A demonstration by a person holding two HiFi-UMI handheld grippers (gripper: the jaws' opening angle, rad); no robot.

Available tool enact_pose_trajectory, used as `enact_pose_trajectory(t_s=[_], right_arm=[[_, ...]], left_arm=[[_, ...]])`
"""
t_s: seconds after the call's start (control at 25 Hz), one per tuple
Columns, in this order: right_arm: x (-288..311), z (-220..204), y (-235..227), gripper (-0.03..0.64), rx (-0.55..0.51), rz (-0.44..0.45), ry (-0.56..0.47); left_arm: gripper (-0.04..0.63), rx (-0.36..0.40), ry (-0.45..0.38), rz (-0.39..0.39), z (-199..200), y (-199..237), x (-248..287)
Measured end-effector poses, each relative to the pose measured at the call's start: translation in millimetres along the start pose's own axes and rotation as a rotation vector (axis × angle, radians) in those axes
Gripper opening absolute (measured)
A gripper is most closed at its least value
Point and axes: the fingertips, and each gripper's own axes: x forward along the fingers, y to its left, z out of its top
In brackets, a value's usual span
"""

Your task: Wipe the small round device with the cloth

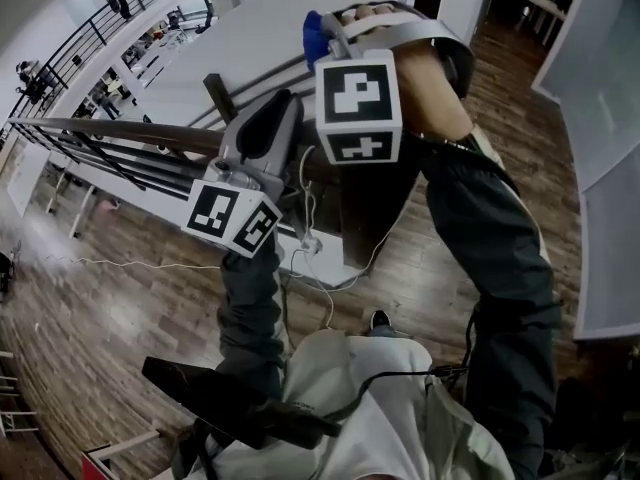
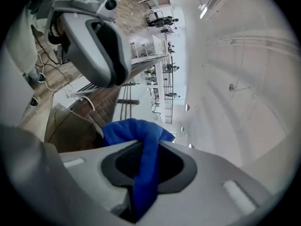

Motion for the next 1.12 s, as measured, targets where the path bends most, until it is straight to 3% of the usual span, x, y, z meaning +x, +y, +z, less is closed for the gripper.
enact_pose_trajectory(t_s=[0.12, 0.2, 0.36, 0.44, 0.56, 0.84, 0.96, 1.12], right_arm=[[-13, 16, 26, 0.074, 0.012, 0.047, -0.075], [-26, 17, 34, 0.074, 0.038, 0.015, -0.123], [-77, -16, -18, 0.074, 0.198, -0.257, -0.185], [-95, -49, -38, 0.074, 0.317, -0.338, -0.169], [-90, -83, -30, 0.074, 0.405, -0.337, -0.128], [-83, -88, 28, 0.074, 0.598, -0.294, -0.225], [-81, -92, 47, 0.074, 0.732, -0.269, -0.295], [-108, -107, 53, 0.074, 0.994, -0.326, -0.404]], left_arm=[[0.032, 0.006, 0.0, 0.011, 1, 1, -4], [0.033, 0.011, 0.005, 0.012, 0, 2, -6], [0.032, 0.012, 0.014, 0.013, -2, 3, -2], [0.032, 0.007, 0.012, 0.006, -4, 1, 3], [0.033, -0.001, 0.011, -0.008, -7, -1, 9], [0.032, -0.014, 0.016, -0.047, -14, -12, 27], [0.032, -0.02, 0.019, -0.061, -17, -17, 30], [0.032, -0.042, 0.019, -0.077, -19, -27, 27]])
